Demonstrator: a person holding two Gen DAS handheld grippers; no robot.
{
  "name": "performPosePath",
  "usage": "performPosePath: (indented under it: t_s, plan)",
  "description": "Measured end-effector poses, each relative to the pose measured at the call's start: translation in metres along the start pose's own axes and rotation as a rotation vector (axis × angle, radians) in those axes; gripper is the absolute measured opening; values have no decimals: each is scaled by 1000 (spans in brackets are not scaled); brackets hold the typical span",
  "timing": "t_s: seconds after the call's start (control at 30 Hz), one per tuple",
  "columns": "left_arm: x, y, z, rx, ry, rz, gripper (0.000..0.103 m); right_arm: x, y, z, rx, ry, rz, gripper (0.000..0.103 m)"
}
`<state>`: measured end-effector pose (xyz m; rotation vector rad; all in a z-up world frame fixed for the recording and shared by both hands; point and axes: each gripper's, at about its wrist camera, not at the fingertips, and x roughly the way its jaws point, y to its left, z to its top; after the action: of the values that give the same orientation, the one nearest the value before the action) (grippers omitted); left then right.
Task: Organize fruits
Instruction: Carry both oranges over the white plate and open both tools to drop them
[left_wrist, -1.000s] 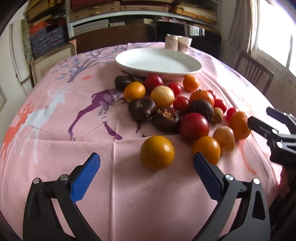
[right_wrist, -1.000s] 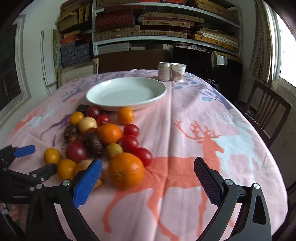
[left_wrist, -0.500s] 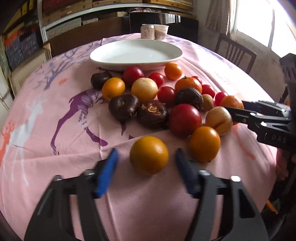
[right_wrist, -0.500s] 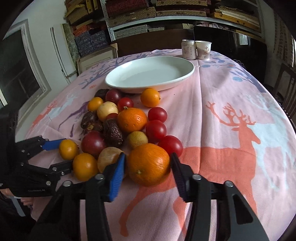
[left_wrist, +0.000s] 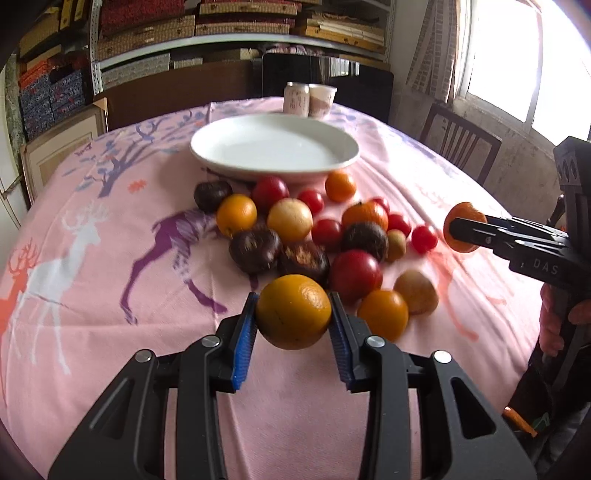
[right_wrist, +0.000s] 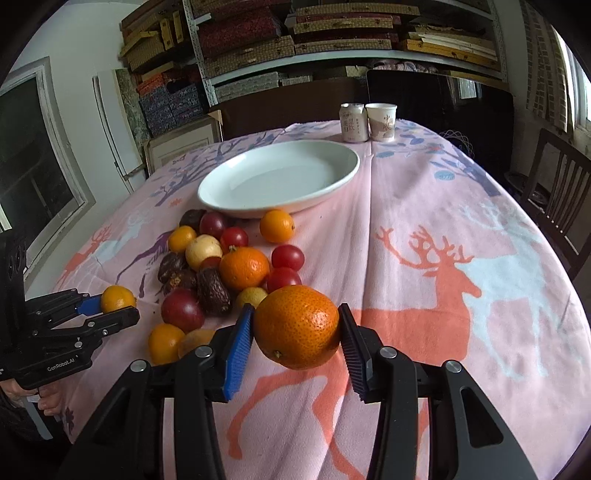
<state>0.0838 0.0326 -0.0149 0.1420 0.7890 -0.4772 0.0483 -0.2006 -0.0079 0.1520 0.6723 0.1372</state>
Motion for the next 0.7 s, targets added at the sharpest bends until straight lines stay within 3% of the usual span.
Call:
performPosePath:
  t_s: [0.07,0.17,0.37,0.47,0.57,0.7]
  plan:
    - [-4,7,14,-20,-40,36,36,-3,0,15,-18,-32,-8,46]
    - [4,16,42,-30,-107,158,37,1,0,46,-42,-75,-24,46]
    - [52,25,95,24,-98,314,36,45,6,116,-107,-105,-75,46]
    - [72,33,117,11,-107,331,36,76,5,144,-95,-87,-52,46]
    - [88,39,136,10,-145,405,36,105,3,162,-84,-63,-37,46]
    - [110,49,162,24,-122,380,36,138,-1,173,-85,-27,-36,46]
